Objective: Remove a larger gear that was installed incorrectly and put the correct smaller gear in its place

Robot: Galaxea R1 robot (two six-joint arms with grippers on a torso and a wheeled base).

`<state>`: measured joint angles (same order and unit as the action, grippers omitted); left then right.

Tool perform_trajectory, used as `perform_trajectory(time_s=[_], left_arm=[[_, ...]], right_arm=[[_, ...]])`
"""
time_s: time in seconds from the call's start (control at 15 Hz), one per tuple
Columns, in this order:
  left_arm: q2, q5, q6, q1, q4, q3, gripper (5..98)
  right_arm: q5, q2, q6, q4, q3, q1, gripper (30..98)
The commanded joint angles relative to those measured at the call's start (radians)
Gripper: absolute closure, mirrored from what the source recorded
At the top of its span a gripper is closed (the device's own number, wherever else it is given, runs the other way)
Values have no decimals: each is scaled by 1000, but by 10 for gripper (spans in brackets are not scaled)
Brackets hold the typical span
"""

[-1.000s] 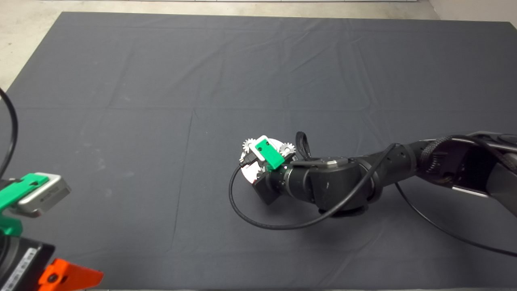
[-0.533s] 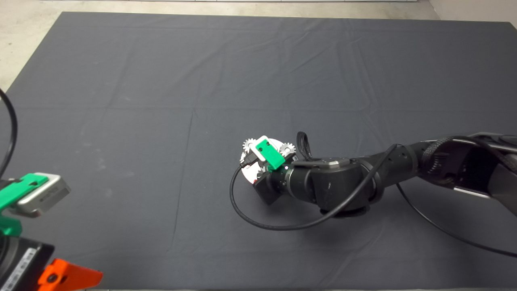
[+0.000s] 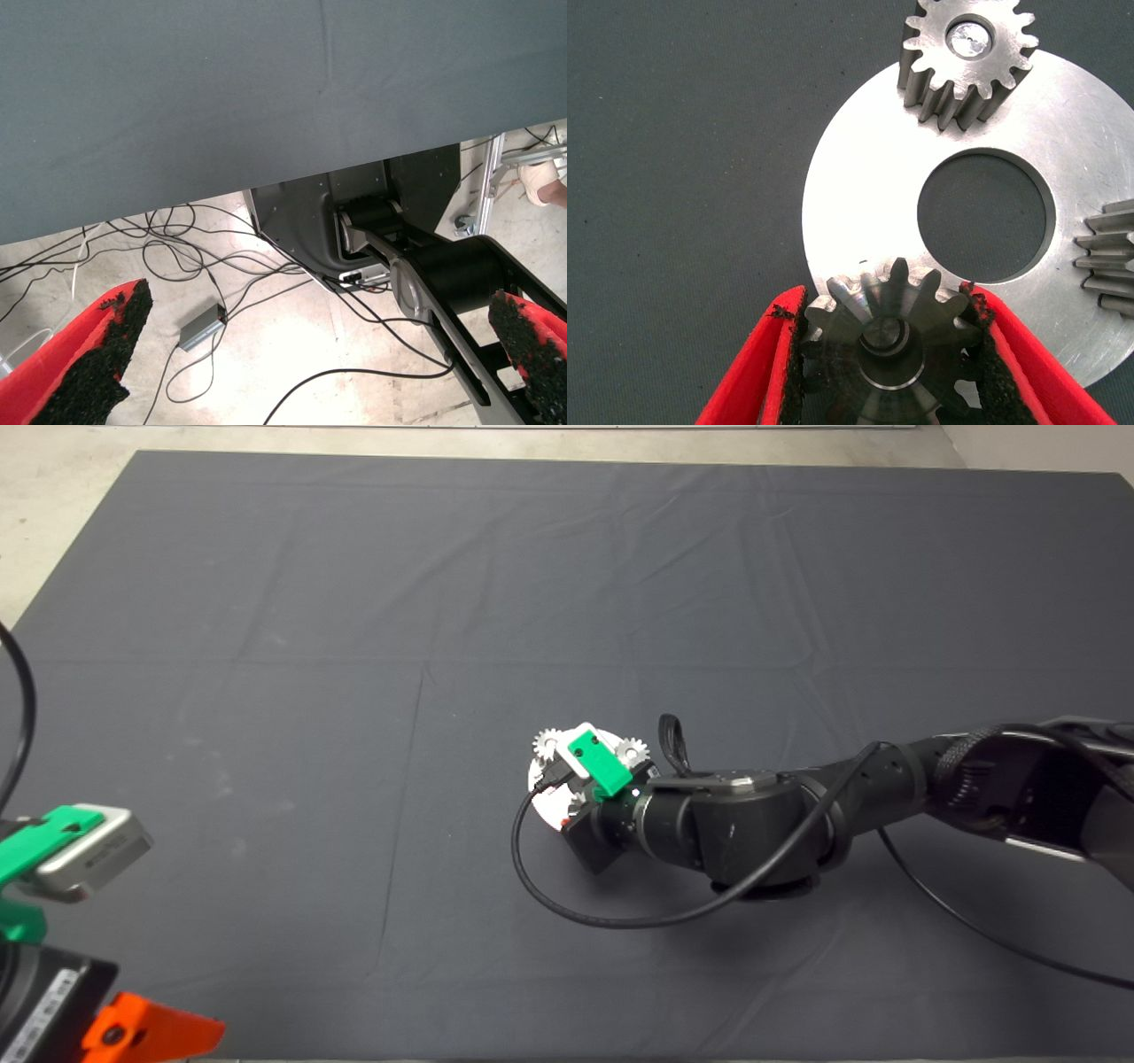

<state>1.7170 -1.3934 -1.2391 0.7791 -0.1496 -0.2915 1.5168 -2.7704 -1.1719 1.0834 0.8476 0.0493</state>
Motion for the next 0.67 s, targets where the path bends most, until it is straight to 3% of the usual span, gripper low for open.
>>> perform_trajectory(time_s=[0.0, 0.6], left_arm=[[-9, -1, 3, 8, -18, 13, 60], [-10, -1, 3, 8, -18, 13, 60]], right_arm=[[63, 2, -4, 12, -50, 17, 872], [63, -2, -4, 13, -36, 12, 872]])
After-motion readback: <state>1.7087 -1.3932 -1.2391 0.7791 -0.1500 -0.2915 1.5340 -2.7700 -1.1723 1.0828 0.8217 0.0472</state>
